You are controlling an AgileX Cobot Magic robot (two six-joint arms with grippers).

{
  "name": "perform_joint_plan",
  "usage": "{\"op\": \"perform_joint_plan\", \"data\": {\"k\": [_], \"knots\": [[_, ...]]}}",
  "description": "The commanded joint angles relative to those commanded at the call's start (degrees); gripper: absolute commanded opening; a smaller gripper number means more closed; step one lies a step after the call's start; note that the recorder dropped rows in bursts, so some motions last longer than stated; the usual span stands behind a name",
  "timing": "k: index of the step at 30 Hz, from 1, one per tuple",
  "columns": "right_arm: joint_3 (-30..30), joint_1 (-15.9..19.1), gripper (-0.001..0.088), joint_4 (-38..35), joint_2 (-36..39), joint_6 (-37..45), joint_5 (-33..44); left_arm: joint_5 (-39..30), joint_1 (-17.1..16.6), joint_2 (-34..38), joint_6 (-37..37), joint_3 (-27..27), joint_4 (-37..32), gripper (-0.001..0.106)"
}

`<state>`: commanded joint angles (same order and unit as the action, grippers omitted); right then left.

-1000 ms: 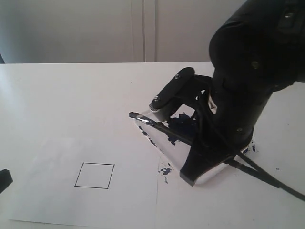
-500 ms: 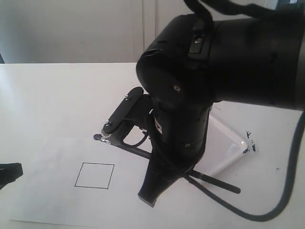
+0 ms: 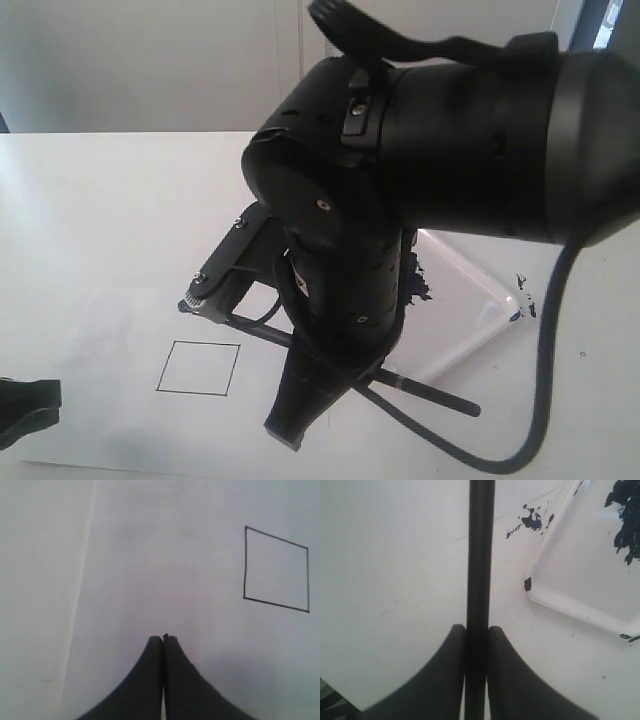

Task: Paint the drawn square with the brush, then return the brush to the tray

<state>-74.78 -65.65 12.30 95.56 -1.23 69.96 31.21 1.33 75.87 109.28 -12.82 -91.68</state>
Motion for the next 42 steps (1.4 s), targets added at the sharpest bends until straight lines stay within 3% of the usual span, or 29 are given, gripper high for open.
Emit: {"op": "perform_joint_plan", "data": {"k": [12, 22, 31, 42], "knots": [[0.0, 0.0, 0.0, -2.4, 1.16, 1.23, 0.0, -1.73, 0.0, 11.84, 0.93, -1.13, -0.13, 0.0], [0.0, 0.0, 0.0, 2.28, 5.89, 1.23, 0.0, -2.96, 0.0, 12.73, 6.24, -1.29, -4.65, 0.0], [0.0, 0.0, 0.0, 4.69, 9.82, 1.23, 0.0, -2.75, 0.0, 12.73, 6.36, -1.29, -4.66, 0.0], [0.0, 0.0, 0.0, 0.17, 9.58, 1.77, 0.0, -2.76, 0.0, 12.73, 6.36, -1.29, -4.76, 0.0]]}}
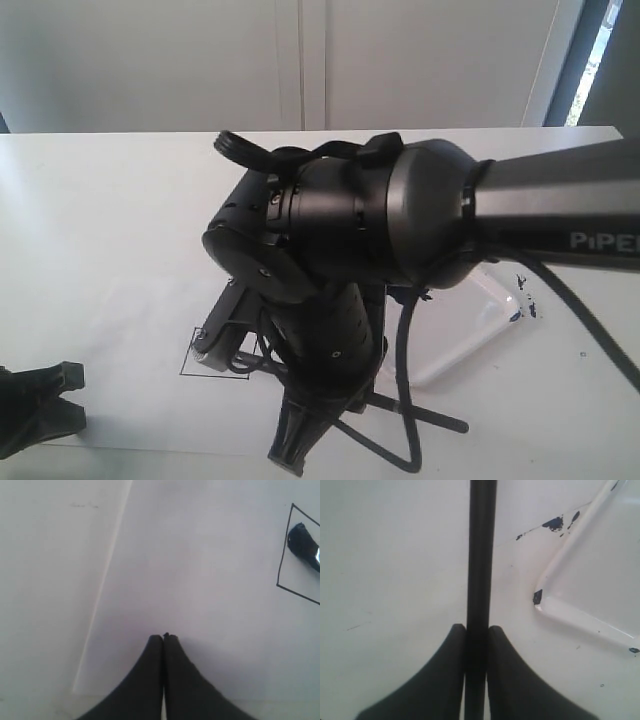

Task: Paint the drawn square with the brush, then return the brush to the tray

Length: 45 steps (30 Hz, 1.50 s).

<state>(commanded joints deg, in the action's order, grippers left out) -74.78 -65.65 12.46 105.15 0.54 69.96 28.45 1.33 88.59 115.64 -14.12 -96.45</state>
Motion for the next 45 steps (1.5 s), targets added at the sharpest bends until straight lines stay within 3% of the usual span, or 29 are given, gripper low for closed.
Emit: {"op": "perform_joint_plan", "data": {"k": [13, 19, 36, 45], "knots": [[0.22, -2.55, 0.0, -2.16, -0.52, 1.26, 0.0, 0.38, 0.0, 0.0, 0.0, -0.46, -0.24, 0.0], [0.22, -2.55, 0.0, 1.93, -0.62, 0.74, 0.0, 0.47, 0.0, 0.0, 0.11, -0.46, -0.25, 0.0], [2.97, 1.52, 0.0, 6.46, -0.62, 0.33, 0.0, 0.47, 0.0, 0.0, 0.37, -0.46, -0.51, 0.0], [2.97, 1.38, 0.0, -0.26, -0.62, 1.28, 0.0, 0.47, 0.0, 0.0, 0.5, -0.6, -0.51, 0.0]]}}
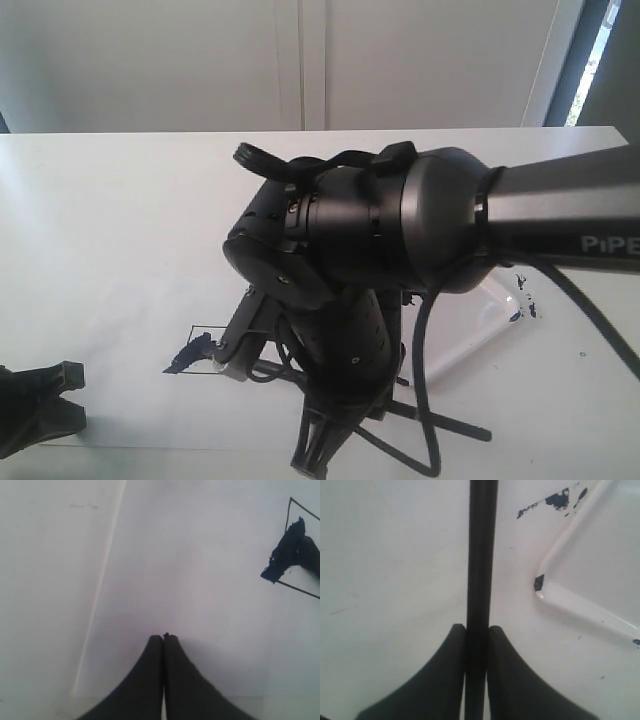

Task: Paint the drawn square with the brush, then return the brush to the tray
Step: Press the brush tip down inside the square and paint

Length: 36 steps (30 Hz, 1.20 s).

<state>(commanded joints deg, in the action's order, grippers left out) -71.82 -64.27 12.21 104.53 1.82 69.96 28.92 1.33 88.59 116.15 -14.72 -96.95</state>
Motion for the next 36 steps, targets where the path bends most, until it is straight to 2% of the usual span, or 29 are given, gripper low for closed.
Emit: {"op": "perform_joint_plan", "data": {"k": [7, 13, 17, 26, 36], "knots": [[0.0, -1.8, 0.0, -2.08, 0.0, 1.28, 0.0, 0.0, 0.0, 0.0, 0.0, 0.0, 0.0, 0.0], [0.0, -2.13, 0.0, 2.34, 0.0, -0.01, 0.0, 0.0, 0.0, 0.0, 0.0, 0.0, 0.0, 0.0], [0.0, -1.68, 0.0, 5.64, 0.0, -0.85, 0.0, 0.12, 0.0, 0.0, 0.0, 0.0, -0.22, 0.0], [0.0, 1.46, 0.0, 7.31, 0.0, -1.82, 0.0, 0.12, 0.0, 0.0, 0.13, 0.0, -0.45, 0.0], [0.0, 1.24, 0.0, -0.51, 0.0, 0.28, 0.0, -0.08, 0.0, 0.0, 0.23, 0.0, -0.45, 0.0]]}}
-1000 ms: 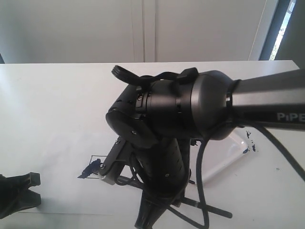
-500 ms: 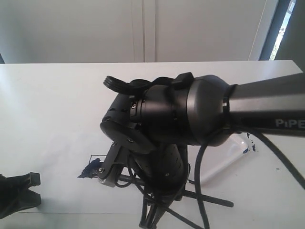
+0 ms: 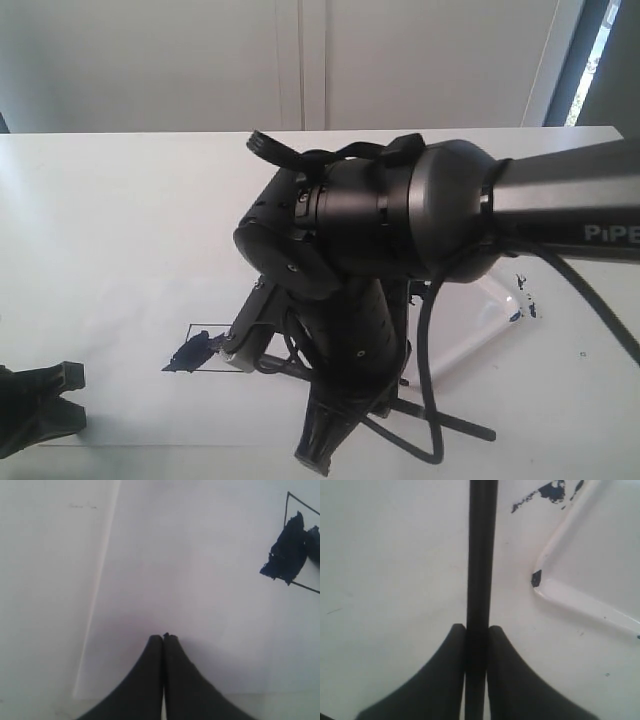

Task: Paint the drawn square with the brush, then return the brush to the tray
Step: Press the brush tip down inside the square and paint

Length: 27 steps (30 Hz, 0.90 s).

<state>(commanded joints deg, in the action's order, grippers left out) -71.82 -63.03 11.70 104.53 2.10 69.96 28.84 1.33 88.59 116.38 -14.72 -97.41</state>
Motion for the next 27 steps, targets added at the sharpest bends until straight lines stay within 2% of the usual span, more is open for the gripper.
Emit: {"op": "perform_joint_plan", "data": {"k": [10, 18, 23, 27], "knots": [[2.5, -2.6, 0.0, 0.25, -1.6, 1.26, 0.0, 0.01, 0.0, 0.0, 0.15, 0.0, 0.0, 0.0], [4.04, -2.6, 0.0, 4.77, -1.6, 0.06, 0.0, 0.12, 0.0, 0.0, 0.16, 0.0, 0.0, 0.0], [4.04, -2.25, 0.0, 14.32, -1.6, -4.95, 0.0, 0.12, 0.0, 0.0, 0.4, 0.0, -0.41, 0.0], [4.04, -1.28, 0.0, 13.52, -1.6, -5.21, 0.0, 0.12, 0.0, 0.0, 0.52, 0.0, -0.4, 0.0]]}}
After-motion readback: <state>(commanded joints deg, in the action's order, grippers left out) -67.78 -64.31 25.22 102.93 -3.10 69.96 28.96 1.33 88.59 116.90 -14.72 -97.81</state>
